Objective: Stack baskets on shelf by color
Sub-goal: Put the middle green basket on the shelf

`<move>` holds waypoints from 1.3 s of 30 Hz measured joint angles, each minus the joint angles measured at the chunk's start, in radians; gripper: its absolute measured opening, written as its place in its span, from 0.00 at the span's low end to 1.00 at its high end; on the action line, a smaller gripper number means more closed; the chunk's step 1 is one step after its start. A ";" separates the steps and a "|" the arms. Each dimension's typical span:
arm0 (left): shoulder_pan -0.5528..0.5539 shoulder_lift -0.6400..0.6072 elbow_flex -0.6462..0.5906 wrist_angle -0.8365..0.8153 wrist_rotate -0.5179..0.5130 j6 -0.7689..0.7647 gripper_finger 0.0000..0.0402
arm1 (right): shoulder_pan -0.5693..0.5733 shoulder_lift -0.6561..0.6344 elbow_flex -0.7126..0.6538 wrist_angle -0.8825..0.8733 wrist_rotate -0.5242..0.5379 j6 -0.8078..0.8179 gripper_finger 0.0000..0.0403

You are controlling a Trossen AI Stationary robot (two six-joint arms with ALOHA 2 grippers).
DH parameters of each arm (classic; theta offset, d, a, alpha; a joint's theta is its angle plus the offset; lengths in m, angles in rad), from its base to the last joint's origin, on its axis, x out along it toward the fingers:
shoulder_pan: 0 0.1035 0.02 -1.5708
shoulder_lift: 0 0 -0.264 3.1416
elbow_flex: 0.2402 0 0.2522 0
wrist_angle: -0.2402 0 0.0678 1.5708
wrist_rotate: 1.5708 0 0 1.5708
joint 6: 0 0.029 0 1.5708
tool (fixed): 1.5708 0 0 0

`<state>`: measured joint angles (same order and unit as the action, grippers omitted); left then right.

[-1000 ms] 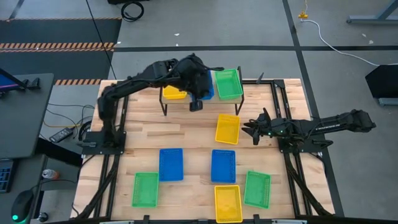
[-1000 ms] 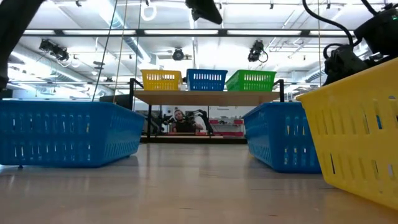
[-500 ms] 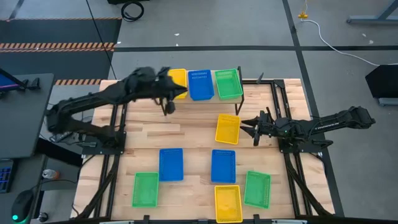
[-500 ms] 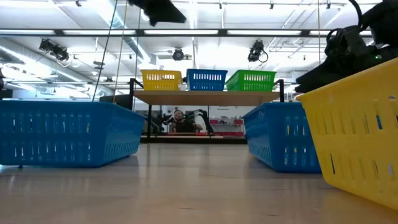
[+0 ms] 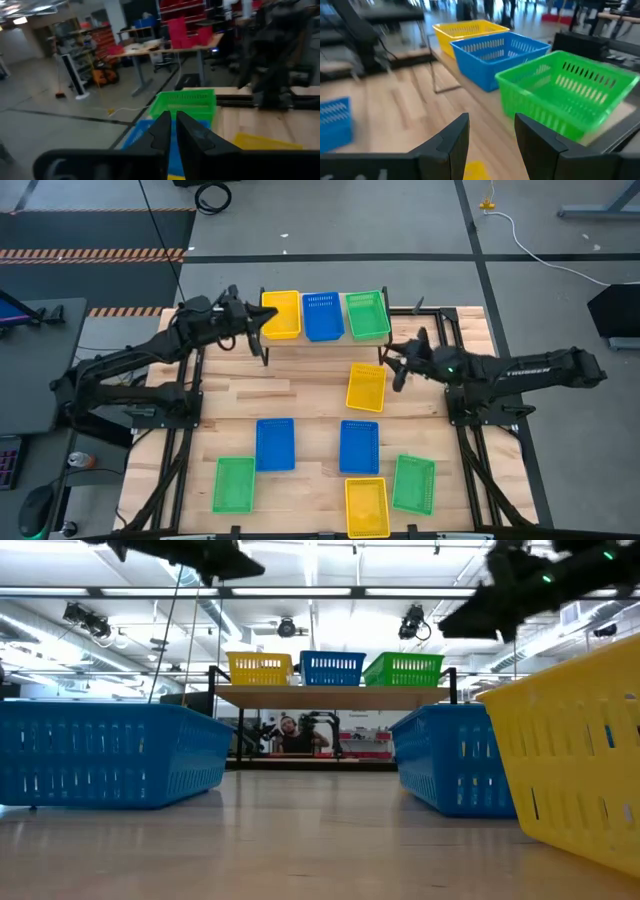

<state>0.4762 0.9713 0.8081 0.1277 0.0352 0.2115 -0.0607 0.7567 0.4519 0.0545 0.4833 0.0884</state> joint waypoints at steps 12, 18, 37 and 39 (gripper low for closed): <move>0.110 -0.139 -0.066 -0.120 0.126 -0.018 0.08 | -0.135 0.378 0.549 -0.572 -0.060 -0.182 0.41; 0.106 -0.203 -0.066 -0.216 0.128 -0.025 0.09 | -0.185 0.499 0.717 -0.738 -0.087 -0.261 0.41; 0.013 -0.208 -0.066 -0.242 0.128 -0.061 0.07 | -0.280 0.665 0.793 -0.887 -0.200 -0.268 0.41; 0.013 -0.209 -0.066 -0.238 0.128 -0.046 0.06 | -0.280 0.666 0.793 -0.881 -0.205 -0.231 0.41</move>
<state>0.4892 0.7628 0.7425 -0.1098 0.1631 0.1654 -0.3408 1.4223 1.2449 -0.8261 0.2780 -0.1424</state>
